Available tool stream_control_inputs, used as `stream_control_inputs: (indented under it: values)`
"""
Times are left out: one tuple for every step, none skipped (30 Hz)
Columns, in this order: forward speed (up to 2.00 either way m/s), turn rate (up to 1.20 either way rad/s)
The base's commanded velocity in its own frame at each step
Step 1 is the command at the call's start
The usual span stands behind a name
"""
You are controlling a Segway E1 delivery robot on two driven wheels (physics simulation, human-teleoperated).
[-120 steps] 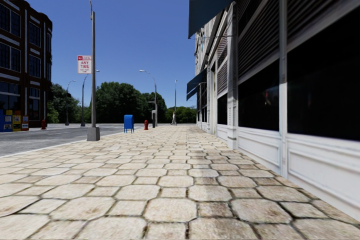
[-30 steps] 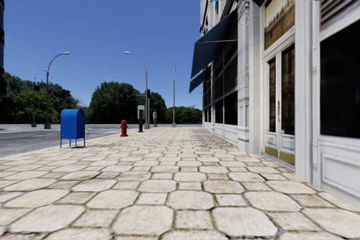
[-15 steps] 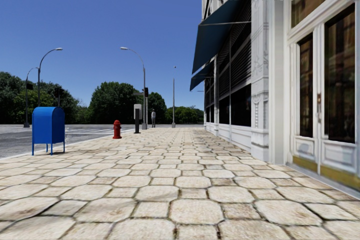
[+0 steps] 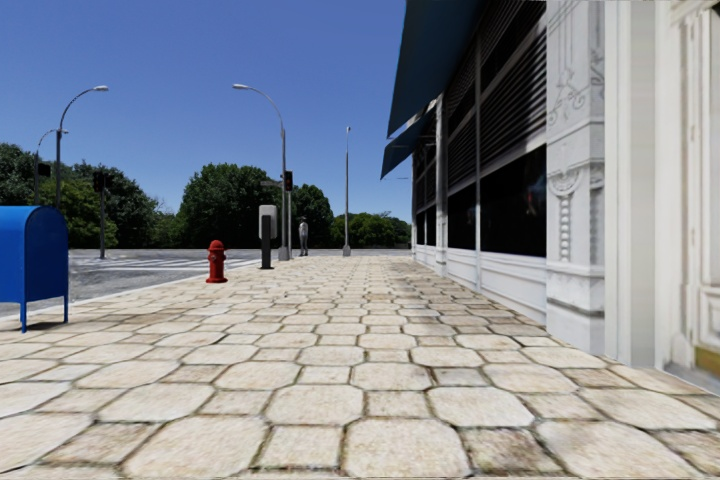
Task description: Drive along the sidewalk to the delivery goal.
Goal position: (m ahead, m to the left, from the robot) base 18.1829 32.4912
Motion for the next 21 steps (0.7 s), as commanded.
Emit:
stream_control_inputs:
  values:
    - [2.0,0.0]
    - [2.0,0.0]
    - [2.0,0.0]
    - [2.0,0.0]
    - [2.0,0.0]
    - [2.0,0.0]
    - [2.0,0.0]
    - [2.0,0.0]
    - [2.0,0.0]
    - [2.0,0.0]
    - [2.0,0.0]
    - [2.0,0.0]
    - [2.0,0.0]
    - [2.0,0.0]
    - [2.0,0.0]
    - [2.0,0.0]
    - [2.0,0.0]
    - [2.0,0.0]
    - [2.0,0.0]
    - [2.0,0.0]
    - [2.0,0.0]
